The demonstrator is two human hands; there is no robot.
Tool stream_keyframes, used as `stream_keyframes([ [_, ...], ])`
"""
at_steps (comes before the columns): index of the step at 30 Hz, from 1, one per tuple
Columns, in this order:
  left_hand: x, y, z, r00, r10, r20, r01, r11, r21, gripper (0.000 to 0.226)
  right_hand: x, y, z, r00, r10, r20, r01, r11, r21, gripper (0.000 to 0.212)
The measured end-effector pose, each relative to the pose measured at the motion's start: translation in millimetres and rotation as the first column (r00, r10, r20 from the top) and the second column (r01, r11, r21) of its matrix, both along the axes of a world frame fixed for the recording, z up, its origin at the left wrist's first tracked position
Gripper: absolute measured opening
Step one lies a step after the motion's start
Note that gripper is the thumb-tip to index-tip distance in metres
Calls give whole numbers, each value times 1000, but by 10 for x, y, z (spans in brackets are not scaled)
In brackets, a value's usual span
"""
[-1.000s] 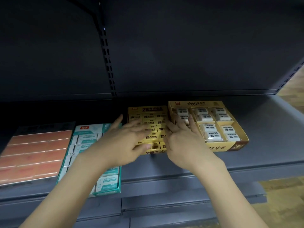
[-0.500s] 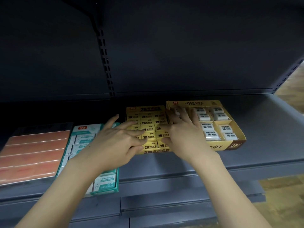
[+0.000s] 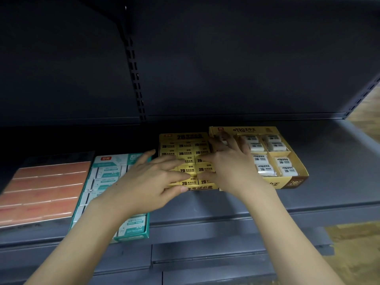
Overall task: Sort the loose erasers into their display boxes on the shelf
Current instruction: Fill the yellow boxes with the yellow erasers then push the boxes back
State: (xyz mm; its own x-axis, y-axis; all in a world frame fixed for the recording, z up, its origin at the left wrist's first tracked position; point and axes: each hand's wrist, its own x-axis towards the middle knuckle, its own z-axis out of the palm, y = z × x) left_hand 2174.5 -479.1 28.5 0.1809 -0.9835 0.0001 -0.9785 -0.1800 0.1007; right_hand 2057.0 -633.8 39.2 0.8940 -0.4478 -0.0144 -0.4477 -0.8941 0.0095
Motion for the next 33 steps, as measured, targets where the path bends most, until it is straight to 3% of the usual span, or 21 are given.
stream_keyframes([
  [8, -32, -46, -30, 1000, 12, 26, -15, 993, 116, 85, 23, -5, 16, 991, -35, -131, 36, 999, 12, 66],
  [16, -140, -129, -13, 1000, -4, 31, 2, 998, 66, 83, -79, -48, 57, 999, 5, -48, -2, 998, 65, 50],
  [22, -169, -300, -144, 997, 8, -78, 2, 993, 117, 70, -74, -63, 37, 998, 17, -65, -13, 998, 59, 47],
  [29, -121, -271, -52, 998, -24, -66, 31, 994, 102, 76, -62, -66, -9, 998, -10, -68, 11, 1000, 14, 47],
  [33, -20, -226, -83, 994, -6, -111, 1, 999, -38, 81, 12, -65, -37, 995, -12, -98, 12, 1000, 5, 41],
])
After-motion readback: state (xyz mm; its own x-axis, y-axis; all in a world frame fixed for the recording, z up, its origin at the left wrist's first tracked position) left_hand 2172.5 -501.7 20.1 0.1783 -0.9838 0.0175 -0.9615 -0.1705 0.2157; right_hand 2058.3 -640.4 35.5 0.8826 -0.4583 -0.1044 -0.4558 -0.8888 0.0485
